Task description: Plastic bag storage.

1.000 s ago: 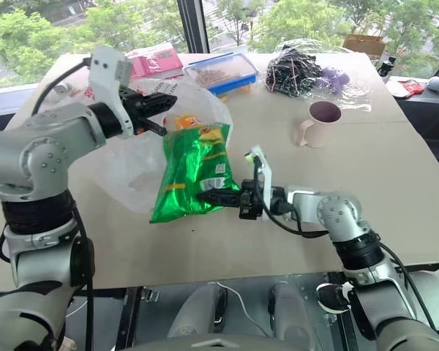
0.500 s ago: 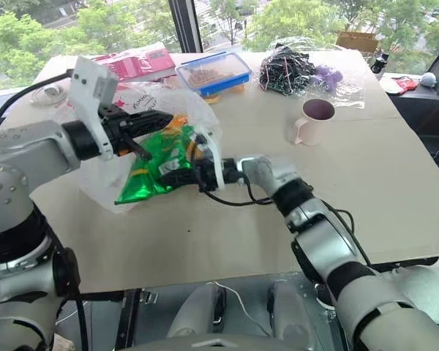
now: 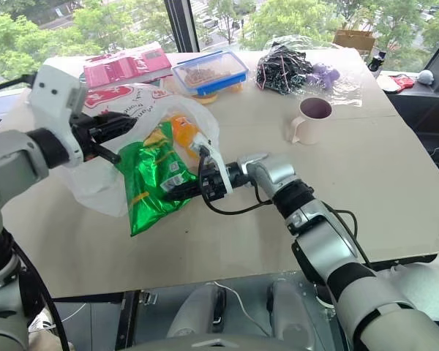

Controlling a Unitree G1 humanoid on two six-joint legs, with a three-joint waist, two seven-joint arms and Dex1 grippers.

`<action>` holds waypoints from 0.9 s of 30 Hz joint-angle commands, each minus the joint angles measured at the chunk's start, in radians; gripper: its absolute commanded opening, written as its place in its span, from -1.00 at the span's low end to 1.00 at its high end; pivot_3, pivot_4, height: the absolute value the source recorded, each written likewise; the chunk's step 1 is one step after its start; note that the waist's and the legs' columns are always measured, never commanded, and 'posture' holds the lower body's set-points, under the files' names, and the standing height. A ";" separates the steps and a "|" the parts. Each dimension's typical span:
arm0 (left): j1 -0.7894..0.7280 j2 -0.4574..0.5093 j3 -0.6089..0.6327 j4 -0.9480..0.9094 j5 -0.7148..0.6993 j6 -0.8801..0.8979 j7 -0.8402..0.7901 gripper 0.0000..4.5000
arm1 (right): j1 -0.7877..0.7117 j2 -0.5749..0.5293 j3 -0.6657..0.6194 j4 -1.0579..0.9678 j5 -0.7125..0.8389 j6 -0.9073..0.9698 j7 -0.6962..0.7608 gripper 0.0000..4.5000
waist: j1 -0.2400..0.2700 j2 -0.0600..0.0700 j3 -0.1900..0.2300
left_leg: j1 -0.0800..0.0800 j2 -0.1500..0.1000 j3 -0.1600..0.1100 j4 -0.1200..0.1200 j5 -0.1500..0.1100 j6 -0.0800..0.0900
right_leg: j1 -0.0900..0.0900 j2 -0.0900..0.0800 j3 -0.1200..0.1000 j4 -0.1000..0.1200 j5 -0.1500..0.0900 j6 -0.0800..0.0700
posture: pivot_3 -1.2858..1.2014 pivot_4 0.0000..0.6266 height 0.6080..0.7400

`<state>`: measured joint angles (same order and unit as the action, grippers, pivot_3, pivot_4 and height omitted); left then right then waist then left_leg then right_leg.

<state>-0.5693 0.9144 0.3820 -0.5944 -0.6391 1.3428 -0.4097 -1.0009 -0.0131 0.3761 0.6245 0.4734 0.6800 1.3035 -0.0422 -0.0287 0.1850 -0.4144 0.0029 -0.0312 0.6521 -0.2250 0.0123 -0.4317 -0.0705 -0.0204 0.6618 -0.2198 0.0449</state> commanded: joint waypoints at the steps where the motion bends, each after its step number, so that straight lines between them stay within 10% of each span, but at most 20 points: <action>1: 0.018 0.110 0.044 -0.085 -0.004 -0.021 -0.053 0.21 | -0.001 0.028 -0.037 -0.002 -0.027 -0.048 -0.025 -1.00 | 0.001 0.000 0.000 | 0.000 0.000 0.000 0.000 0.000 0.000 | 0.000 0.000 0.000 0.000 0.000 0.000 | 0.03 -0.52 1.00; 12: 0.304 0.239 -0.133 -0.194 0.198 -0.214 -0.020 0.40 | -0.021 0.032 -0.129 0.145 -0.117 -0.173 -0.072 -1.00 | 0.005 0.001 0.001 | 0.000 0.000 0.001 -0.001 0.000 0.000 | 0.000 0.000 0.001 -0.001 0.000 0.000 | 0.03 -0.52 1.00; 22: 0.250 0.193 -0.354 0.010 0.510 -0.440 0.117 0.40 | 0.026 -0.017 -0.137 0.079 -0.152 -0.144 -0.066 -1.00 | 0.001 0.001 0.001 | 0.000 0.000 0.002 -0.002 -0.001 0.000 | -0.001 0.000 0.001 -0.001 0.000 0.000 | 0.03 -0.52 1.00; 27: 0.270 0.196 -0.361 0.058 0.591 -0.527 0.089 -0.54 | 0.031 -0.002 -0.141 0.054 -0.147 -0.129 -0.072 -1.00 | 0.002 0.001 0.001 | 0.000 0.000 0.004 -0.002 -0.001 0.000 | -0.002 0.000 0.003 0.000 0.000 0.000 | 0.03 -0.52 1.00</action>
<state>-0.3032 1.1016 0.0097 -0.5366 -0.0944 0.8564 -0.3134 -0.9654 -0.0265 0.2565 0.7232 0.3145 0.5455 1.2288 -0.0402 -0.0276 0.1857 -0.4142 0.0033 -0.0273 0.6501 -0.2257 0.0125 -0.4337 -0.0702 -0.0173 0.6617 -0.2196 0.0446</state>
